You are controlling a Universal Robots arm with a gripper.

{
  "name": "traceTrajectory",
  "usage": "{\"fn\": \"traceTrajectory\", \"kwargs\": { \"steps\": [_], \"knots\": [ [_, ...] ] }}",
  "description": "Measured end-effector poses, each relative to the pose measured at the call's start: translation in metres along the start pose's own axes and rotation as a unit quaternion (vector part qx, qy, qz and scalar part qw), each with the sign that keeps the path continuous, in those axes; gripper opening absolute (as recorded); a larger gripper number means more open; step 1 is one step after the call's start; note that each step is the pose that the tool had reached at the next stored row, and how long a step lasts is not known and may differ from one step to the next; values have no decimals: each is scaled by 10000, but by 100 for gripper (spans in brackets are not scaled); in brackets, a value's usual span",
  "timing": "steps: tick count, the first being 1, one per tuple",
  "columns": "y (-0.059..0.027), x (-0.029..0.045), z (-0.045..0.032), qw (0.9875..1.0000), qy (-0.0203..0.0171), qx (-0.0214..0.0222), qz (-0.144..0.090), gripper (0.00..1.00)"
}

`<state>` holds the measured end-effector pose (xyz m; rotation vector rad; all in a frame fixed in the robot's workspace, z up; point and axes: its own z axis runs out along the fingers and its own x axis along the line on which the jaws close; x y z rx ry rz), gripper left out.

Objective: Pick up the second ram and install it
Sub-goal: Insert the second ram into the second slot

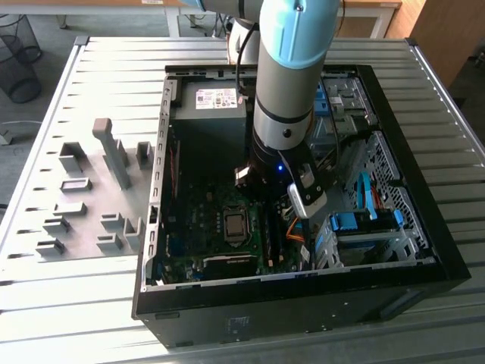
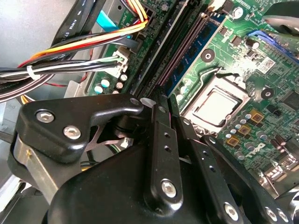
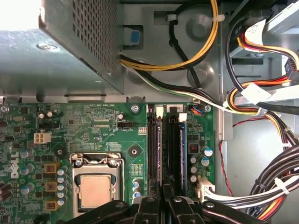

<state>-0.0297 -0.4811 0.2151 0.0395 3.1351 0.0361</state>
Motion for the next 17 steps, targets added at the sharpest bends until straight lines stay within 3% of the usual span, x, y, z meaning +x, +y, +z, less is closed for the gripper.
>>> {"fn": "traceTrajectory", "kwargs": {
  "steps": [7, 13, 17],
  "knots": [
    [1, 0, -19, 10000, 1, -3, -9, 14],
    [0, 0, -8, 10000, 3, -67, -18, 14],
    [0, 0, -7, 10000, 4, -65, -36, 14]
  ]
}}
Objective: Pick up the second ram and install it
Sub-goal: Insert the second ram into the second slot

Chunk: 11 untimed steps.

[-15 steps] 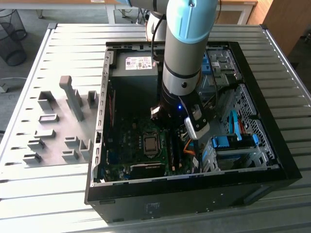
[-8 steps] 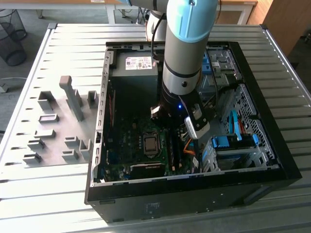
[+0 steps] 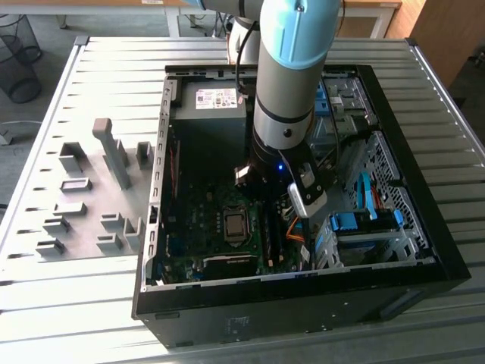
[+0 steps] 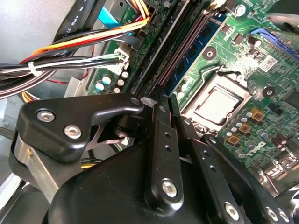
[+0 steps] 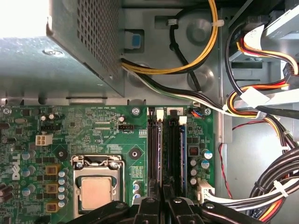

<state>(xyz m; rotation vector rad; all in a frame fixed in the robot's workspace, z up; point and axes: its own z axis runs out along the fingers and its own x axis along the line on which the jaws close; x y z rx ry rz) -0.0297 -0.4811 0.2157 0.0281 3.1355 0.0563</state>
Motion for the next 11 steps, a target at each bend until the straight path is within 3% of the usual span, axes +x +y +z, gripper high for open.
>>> {"fn": "traceTrajectory", "kwargs": {
  "steps": [11],
  "knots": [
    [1, -1, -13, 10000, 0, 2, -21, 14]
  ]
}}
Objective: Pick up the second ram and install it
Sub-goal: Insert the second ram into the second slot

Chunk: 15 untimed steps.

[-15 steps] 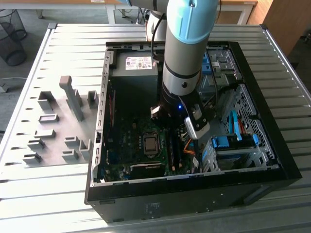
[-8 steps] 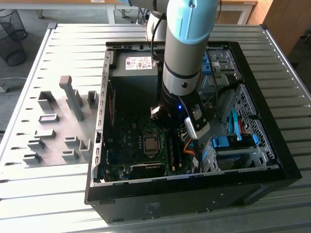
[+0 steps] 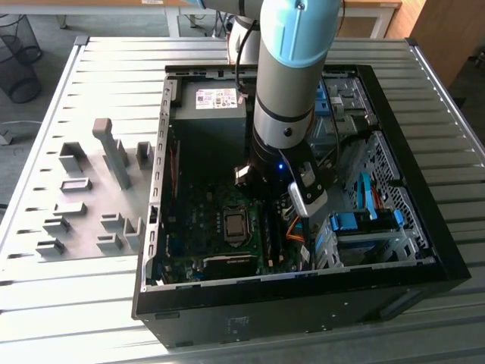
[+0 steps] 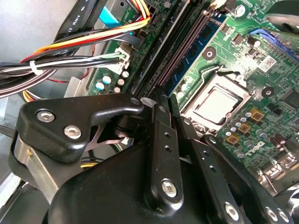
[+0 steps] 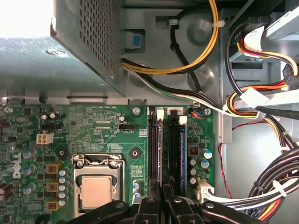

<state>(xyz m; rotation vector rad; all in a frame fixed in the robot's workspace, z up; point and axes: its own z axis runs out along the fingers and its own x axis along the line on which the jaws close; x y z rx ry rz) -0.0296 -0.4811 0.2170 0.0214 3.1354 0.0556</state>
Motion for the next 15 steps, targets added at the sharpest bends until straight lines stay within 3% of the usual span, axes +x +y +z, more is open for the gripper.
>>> {"fn": "traceTrajectory", "kwargs": {
  "steps": [15],
  "knots": [
    [-2, -1, 34, 10000, 5, 2, -87, 14]
  ]
}}
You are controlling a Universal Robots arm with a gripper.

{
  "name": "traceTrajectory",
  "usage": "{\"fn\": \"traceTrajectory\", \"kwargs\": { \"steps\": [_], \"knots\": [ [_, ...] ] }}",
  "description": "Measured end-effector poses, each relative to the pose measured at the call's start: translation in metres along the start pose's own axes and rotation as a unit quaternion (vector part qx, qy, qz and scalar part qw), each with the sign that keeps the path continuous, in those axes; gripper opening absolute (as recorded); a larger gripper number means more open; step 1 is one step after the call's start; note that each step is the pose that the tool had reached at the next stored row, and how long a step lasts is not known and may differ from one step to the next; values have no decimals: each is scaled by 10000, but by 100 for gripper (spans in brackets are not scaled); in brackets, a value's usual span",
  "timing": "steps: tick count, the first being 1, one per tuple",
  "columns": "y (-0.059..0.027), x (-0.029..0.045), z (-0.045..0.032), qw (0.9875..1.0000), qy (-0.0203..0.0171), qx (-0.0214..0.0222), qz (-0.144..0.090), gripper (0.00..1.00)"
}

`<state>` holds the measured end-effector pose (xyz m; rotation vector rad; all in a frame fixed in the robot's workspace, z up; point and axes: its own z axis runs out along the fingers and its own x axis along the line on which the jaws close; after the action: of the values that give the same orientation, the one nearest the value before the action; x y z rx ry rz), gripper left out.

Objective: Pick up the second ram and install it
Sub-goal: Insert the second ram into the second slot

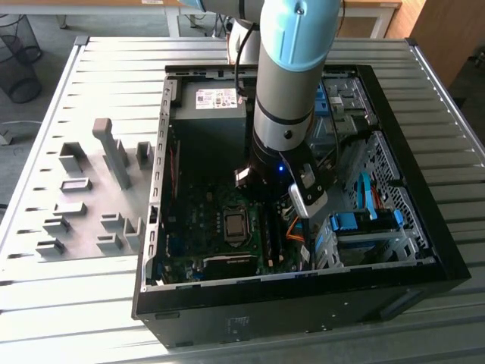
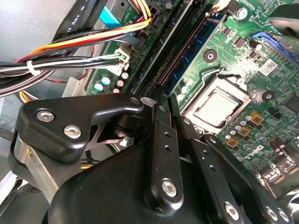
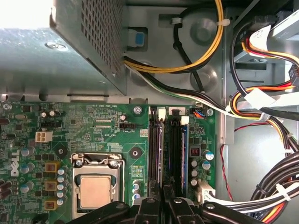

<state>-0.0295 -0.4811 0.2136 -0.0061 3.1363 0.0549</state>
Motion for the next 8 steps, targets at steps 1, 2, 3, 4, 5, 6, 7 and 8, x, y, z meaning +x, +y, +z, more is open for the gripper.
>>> {"fn": "traceTrajectory", "kwargs": {
  "steps": [1, 2, 3, 4, 5, 6, 7, 8],
  "knots": [
    [0, 0, 0, 10000, 0, 0, 0, 14],
    [0, 0, 1, 10000, 0, -1, 0, 14],
    [0, 0, 1, 10000, 0, -1, 0, 14],
    [0, 0, 1, 10000, 0, -1, 0, 14],
    [0, 0, 2, 10000, 0, -1, 0, 14],
    [0, 0, 2, 10000, 0, -1, 0, 14],
    [0, 0, 2, 10000, 0, -1, 0, 14],
    [0, 0, 2, 10000, 0, -1, 0, 14]
  ]
}}
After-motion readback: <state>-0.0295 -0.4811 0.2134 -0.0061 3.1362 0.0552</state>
